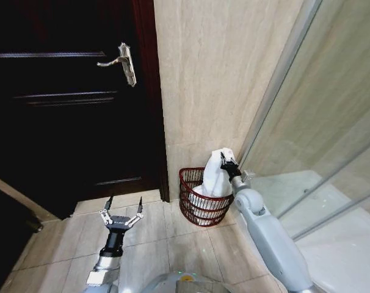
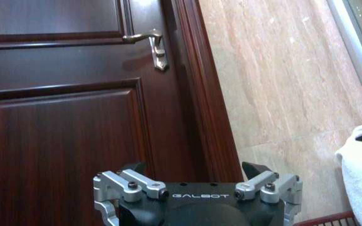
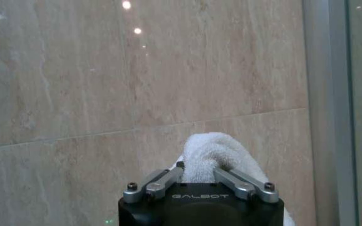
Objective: Discard the used towel into the hamper.
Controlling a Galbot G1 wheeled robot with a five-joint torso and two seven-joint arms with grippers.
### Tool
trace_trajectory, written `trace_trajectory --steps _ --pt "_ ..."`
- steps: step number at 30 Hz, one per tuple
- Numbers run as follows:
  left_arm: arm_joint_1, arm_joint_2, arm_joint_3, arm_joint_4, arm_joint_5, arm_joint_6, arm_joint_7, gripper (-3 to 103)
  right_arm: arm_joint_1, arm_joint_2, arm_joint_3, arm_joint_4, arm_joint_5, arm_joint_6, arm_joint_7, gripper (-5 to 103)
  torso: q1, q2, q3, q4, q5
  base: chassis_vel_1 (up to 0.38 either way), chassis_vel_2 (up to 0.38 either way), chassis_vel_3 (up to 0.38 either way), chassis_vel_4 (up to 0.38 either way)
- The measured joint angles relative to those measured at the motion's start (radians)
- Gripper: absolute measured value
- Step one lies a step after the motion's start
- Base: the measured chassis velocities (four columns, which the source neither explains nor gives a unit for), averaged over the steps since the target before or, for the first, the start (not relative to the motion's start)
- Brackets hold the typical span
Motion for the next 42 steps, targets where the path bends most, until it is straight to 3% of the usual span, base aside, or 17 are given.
trace_trajectory --steps 22,29,37,41,42 --pt "0.003 0.000 0.003 0.004 0.001 -0.009 -0.003 100 -0.110 -0.015 0.040 0.156 0.007 -0.038 0.020 5 -0.024 -0.092 -0.068 0.0000 0.0000 -0.032 0.025 0.032 -0.031" --pt "0.002 0.000 0.006 0.003 0.001 -0.013 -0.005 100 -0.126 -0.019 0.041 0.178 0.008 -0.064 0.035 5 -0.028 -0.100 -0.071 -0.0001 0.0000 -0.026 0.017 0.020 -0.021" --pt "-0.005 0.000 0.009 0.003 0.002 -0.012 -0.006 100 -0.169 -0.040 0.031 0.259 0.065 -0.148 0.120 5 -0.029 -0.099 -0.070 -0.0001 -0.0001 0.000 0.000 0.000 0.000" --pt "-0.010 0.000 0.009 0.005 0.002 -0.010 -0.006 100 -0.191 -0.056 0.031 0.285 0.118 -0.191 0.159 5 -0.028 -0.097 -0.069 -0.0002 0.0001 0.000 0.000 0.000 0.000" --pt "-0.011 0.000 0.010 0.005 -0.001 -0.009 -0.006 100 -0.196 -0.068 0.032 0.301 0.169 -0.218 0.182 5 -0.028 -0.096 -0.068 -0.0002 0.0001 0.000 0.000 0.000 0.000"
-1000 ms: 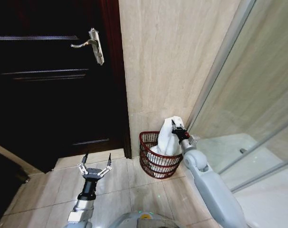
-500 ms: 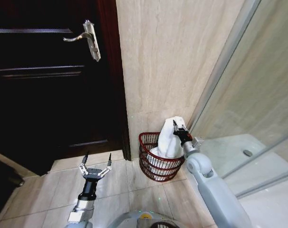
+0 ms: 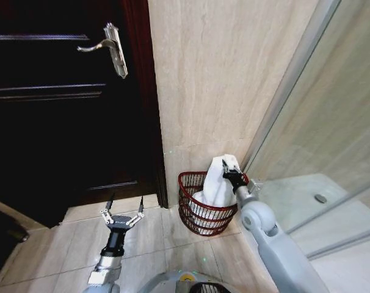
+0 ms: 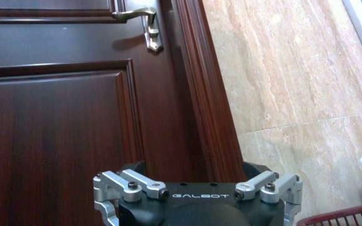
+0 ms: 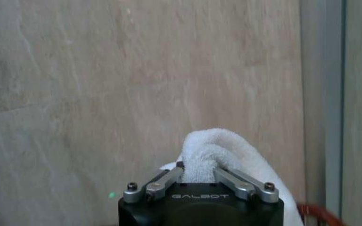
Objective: Discard the used towel into the hamper.
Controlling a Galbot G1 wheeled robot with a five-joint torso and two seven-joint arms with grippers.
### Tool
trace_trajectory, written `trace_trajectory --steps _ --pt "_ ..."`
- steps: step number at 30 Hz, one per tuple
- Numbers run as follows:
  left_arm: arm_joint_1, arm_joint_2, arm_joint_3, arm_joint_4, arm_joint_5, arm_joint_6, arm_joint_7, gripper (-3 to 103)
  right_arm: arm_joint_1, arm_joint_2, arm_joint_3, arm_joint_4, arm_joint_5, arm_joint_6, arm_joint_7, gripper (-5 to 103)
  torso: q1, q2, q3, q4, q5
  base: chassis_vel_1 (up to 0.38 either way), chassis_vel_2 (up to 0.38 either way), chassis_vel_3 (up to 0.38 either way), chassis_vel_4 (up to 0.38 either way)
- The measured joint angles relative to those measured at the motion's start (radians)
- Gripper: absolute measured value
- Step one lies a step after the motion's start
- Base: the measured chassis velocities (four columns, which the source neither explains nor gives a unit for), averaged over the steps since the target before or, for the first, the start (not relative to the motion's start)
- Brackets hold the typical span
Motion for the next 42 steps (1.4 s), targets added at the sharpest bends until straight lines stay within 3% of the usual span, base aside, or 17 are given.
trace_trajectory --steps 2,3,7,8,10,11,15,25,34,42 --pt "0.001 0.000 0.003 -0.001 -0.019 0.004 0.000 100 0.002 -0.027 0.006 0.027 0.125 -0.054 0.051 5 0.000 0.001 0.001 0.0001 0.0000 0.000 0.000 0.000 0.000" --pt "0.001 0.000 0.003 -0.001 -0.019 0.004 0.000 100 0.002 -0.027 0.006 0.027 0.125 -0.054 0.051 5 0.000 0.001 0.001 0.0001 0.0000 0.000 0.000 0.000 0.000" --pt "0.008 0.000 0.004 -0.009 -0.037 0.013 0.000 100 0.046 -0.100 0.032 0.087 0.464 -0.195 0.202 5 0.001 0.002 0.002 0.0001 -0.0002 0.000 0.000 0.000 0.000" --pt "0.008 0.000 0.004 -0.009 -0.037 0.013 0.000 100 0.046 -0.100 0.032 0.087 0.464 -0.195 0.202 5 0.001 0.002 0.002 0.0001 -0.0002 0.000 0.000 0.000 0.000" --pt "0.004 0.000 0.004 -0.007 -0.037 0.013 0.000 100 0.081 -0.142 0.035 0.103 0.633 -0.264 0.277 5 0.001 0.003 0.002 0.0002 0.0001 0.000 0.000 0.000 0.000" --pt "0.004 0.000 0.004 -0.007 -0.037 0.013 0.000 100 0.081 -0.142 0.035 0.103 0.633 -0.264 0.277 5 0.001 0.003 0.002 0.0002 0.0001 0.000 0.000 0.000 0.000" --pt "-0.001 0.000 0.008 -0.005 -0.029 0.014 -0.001 100 0.128 -0.211 0.032 0.099 0.850 -0.330 0.386 5 0.002 0.004 0.003 0.0003 0.0000 0.000 0.000 0.000 0.000" --pt "0.008 0.000 0.002 -0.022 -0.021 0.018 -0.017 100 0.162 -0.331 -0.008 0.015 1.070 -0.366 0.415 5 0.002 0.006 0.004 0.0002 0.0000 0.000 0.000 0.000 0.000" --pt "-0.005 0.000 0.002 -0.035 -0.025 0.047 -0.022 100 0.177 -0.387 -0.040 -0.049 1.104 -0.366 0.356 5 0.002 0.006 0.004 0.0001 -0.0003 0.000 0.000 0.000 0.000" --pt "-0.014 0.000 -0.007 -0.062 -0.048 0.076 -0.022 100 0.236 -0.385 -0.120 -0.114 1.164 -0.364 0.381 5 0.002 0.007 0.005 0.0001 -0.0001 0.000 0.000 0.000 0.000"
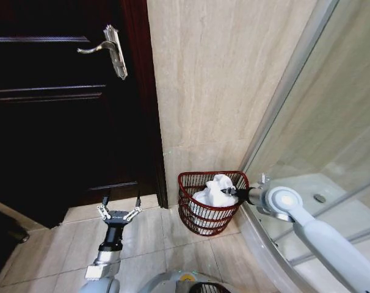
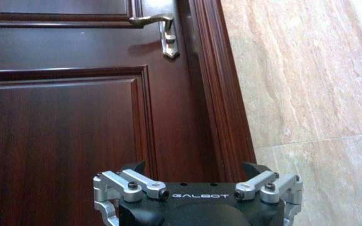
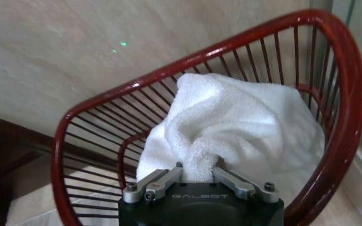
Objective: Discard the used towel into the hamper.
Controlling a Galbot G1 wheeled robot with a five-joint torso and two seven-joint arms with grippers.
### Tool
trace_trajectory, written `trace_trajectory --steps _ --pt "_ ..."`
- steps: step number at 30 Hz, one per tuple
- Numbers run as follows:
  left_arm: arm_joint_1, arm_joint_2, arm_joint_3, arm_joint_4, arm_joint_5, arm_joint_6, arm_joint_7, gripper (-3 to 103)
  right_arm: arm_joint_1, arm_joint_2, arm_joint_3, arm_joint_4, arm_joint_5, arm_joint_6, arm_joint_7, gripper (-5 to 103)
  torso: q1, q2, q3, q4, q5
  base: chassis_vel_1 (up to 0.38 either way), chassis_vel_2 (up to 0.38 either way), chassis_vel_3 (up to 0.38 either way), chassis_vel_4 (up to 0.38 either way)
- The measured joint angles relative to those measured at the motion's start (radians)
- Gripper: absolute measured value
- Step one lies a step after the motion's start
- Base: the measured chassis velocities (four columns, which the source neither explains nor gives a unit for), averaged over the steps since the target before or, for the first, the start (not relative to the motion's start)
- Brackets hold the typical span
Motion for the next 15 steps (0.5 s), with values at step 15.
trace_trajectory --steps 15 --pt "-0.014 0.000 0.000 0.044 -0.020 -0.007 0.003 100 0.281 0.054 -0.278 -0.182 0.049 0.002 0.102 5 0.000 0.001 0.000 0.0001 -0.0004 0.000 0.000 0.000 0.000"
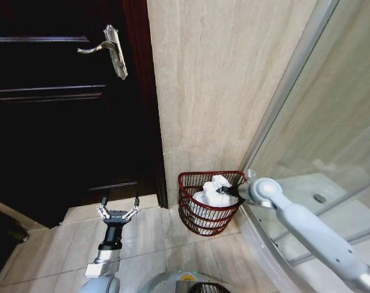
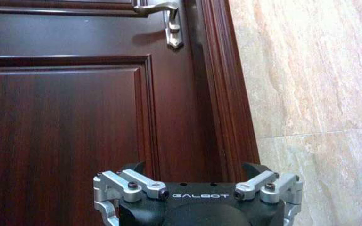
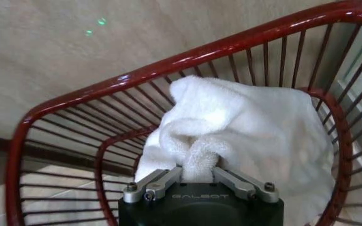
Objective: Discard the used towel into the hamper.
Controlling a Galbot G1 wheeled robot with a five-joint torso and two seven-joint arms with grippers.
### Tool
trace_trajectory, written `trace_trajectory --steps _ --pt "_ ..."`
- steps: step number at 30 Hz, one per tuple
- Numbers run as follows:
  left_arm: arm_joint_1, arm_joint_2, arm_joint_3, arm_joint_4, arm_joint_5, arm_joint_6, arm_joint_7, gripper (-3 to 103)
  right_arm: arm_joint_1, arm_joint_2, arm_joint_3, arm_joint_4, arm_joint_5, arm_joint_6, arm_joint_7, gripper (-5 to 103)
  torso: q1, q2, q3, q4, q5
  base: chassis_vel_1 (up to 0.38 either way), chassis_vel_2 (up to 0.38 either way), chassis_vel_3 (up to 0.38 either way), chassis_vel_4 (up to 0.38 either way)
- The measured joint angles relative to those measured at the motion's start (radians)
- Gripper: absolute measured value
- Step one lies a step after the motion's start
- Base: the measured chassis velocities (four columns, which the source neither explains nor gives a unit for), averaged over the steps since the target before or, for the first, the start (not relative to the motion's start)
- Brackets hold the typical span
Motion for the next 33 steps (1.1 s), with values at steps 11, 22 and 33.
trace_trajectory --steps 11,22,33 --pt "0.016 0.000 -0.016 0.008 -0.030 -0.012 0.000 100 0.075 0.104 -0.101 -0.116 0.027 0.001 0.057 5 0.000 0.000 0.000 -0.0001 0.0004 0.000 0.000 0.000 0.000" --pt "0.014 0.000 -0.019 0.005 -0.049 -0.018 0.001 100 0.111 0.133 -0.147 -0.179 0.077 0.001 0.110 5 0.000 0.000 0.000 0.0001 0.0004 0.000 0.000 0.000 0.000" --pt "0.009 0.000 -0.024 0.009 -0.062 -0.018 0.001 100 0.059 0.178 -0.133 -0.224 0.014 0.001 0.098 5 0.000 0.000 0.000 -0.0001 0.0004 0.000 0.000 0.000 0.000"
